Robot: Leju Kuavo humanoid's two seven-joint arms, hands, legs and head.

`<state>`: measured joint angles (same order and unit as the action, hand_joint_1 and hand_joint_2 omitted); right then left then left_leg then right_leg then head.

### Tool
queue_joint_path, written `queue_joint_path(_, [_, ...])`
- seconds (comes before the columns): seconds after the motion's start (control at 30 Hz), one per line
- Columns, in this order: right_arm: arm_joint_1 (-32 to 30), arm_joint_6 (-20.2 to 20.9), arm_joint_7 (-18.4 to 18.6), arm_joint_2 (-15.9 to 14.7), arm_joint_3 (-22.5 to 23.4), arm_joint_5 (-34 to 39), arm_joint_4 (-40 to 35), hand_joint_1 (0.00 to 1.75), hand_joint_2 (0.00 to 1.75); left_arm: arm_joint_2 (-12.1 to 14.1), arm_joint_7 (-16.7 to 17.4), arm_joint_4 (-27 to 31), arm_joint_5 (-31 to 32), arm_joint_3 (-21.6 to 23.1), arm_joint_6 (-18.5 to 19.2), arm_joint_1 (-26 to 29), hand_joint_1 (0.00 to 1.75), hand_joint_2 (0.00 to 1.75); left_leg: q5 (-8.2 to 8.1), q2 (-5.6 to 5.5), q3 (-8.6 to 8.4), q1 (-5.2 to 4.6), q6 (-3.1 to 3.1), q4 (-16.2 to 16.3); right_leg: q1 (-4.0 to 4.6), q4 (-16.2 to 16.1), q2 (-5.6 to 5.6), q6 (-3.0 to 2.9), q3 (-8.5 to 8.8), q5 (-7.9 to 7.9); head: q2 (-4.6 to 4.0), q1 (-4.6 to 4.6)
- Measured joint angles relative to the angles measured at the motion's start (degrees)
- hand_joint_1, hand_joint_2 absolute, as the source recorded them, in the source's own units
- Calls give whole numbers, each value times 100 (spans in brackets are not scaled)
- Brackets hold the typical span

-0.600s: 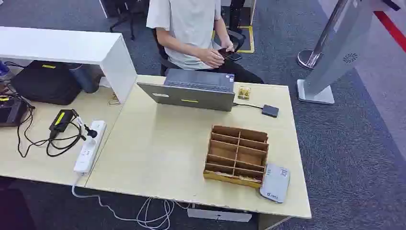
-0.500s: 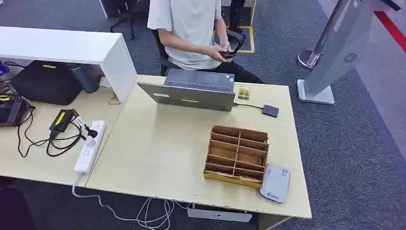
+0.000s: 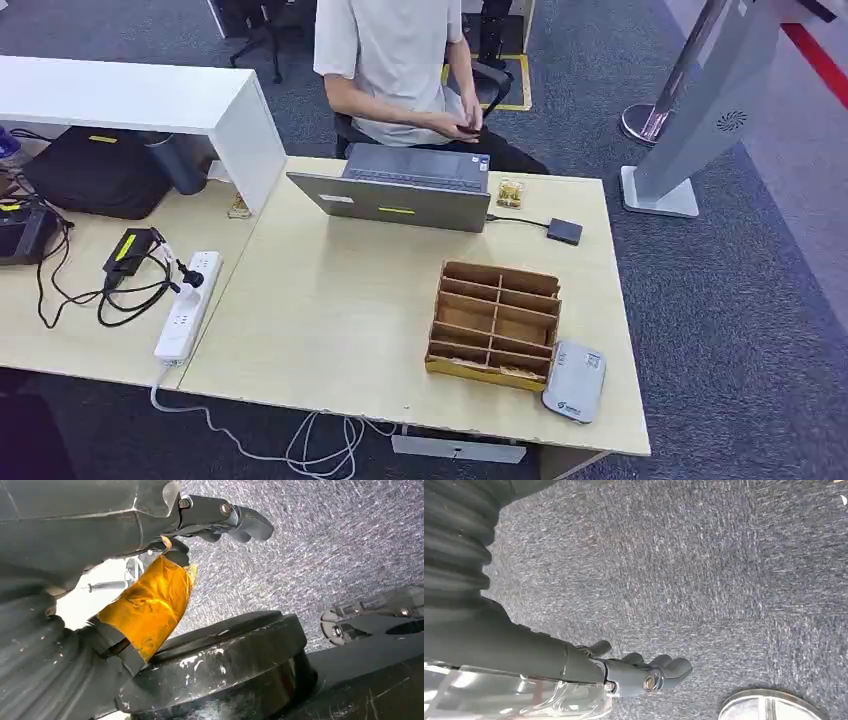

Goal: Pass the card to the sensor for recognition and then transmit it.

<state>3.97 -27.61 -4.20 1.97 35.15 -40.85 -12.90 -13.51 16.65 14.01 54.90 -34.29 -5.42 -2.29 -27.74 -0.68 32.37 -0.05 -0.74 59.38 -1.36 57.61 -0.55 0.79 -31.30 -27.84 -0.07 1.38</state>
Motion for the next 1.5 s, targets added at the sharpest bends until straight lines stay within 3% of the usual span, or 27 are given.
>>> queue_joint_path(0.4, [1, -30, -43, -15, 101, 4, 0, 0, 175, -13, 0, 0, -17, -63, -9, -2, 0, 175, 0, -1, 1, -1, 0, 0, -1, 0, 0, 0, 1, 0, 0, 0])
queue_joint_path(0.43, [0, -88, -129, -15, 107, 20, 0, 0, 175, -13, -2, 0, -31, -70, -15, -2, 0, 175, 0, 0, 0, -2, 0, 0, -1, 0, 0, 0, 0, 0, 0, 0])
queue_joint_path(0.5, [-36, -26, -641, -92, 217, 359, -15, 0, 175, -15, -99, 0, -81, -109, -33, 1, 0, 175, 0, -2, -2, -6, -1, 1, -5, -1, -2, 2, -10, -1, 0, 2])
queue_joint_path(0.63, [-249, 925, -1763, -851, 689, 964, -206, 0, 175, -44, -267, -2, -168, -185, -42, -4, 0, 175, 9, -29, 15, -38, -24, -1, -36, 1, -28, 23, 1, -4, 0, 2])
queue_joint_path(0.77, [-255, 1062, -2335, -1224, 1148, 918, -687, 0, 175, -59, -415, -2, -177, -264, -35, -19, 0, 175, 7, -2, 20, -39, -30, 1, -38, -1, -1, 39, -11, 8, 0, -2])
queue_joint_path(1.03, [-238, 958, -2807, -1051, 1303, 485, -1939, 0, 175, -133, -498, -2, -168, -407, -39, -21, 0, 175, 20, -14, 18, -42, -40, 0, -42, 3, -14, 38, -13, 11, 0, 2])
queue_joint_path(1.23, [-382, 986, -3187, -690, 1217, 352, -3010, 0, 175, -142, -538, -2, -103, -437, -42, -21, 0, 175, 22, -20, 19, -43, -39, -1, -43, 5, -20, 37, -13, 11, 0, 2])
queue_joint_path(1.37, [-611, 911, -3153, -507, 847, 262, -3865, 0, 175, -142, -540, -2, 70, -437, -37, -24, 0, 175, 22, -19, 22, -44, -39, -1, -45, 5, -20, 37, -14, 11, 0, 2])
queue_joint_path(1.43, [-705, 1039, -2749, -522, 583, 374, -4340, 0, 175, -142, -540, -2, 147, -437, -28, -25, 0, 175, 22, -17, 23, -46, -39, 0, -46, 5, -17, 39, -13, 13, 0, 2])
queue_joint_path(1.5, [-839, 1312, -2083, -752, 209, 680, -5042, 0, 175, -140, -538, -7, 236, -437, -13, -25, 0, 175, 26, -18, 31, -61, -47, 0, -59, 6, -19, 47, -15, 17, 0, 4])
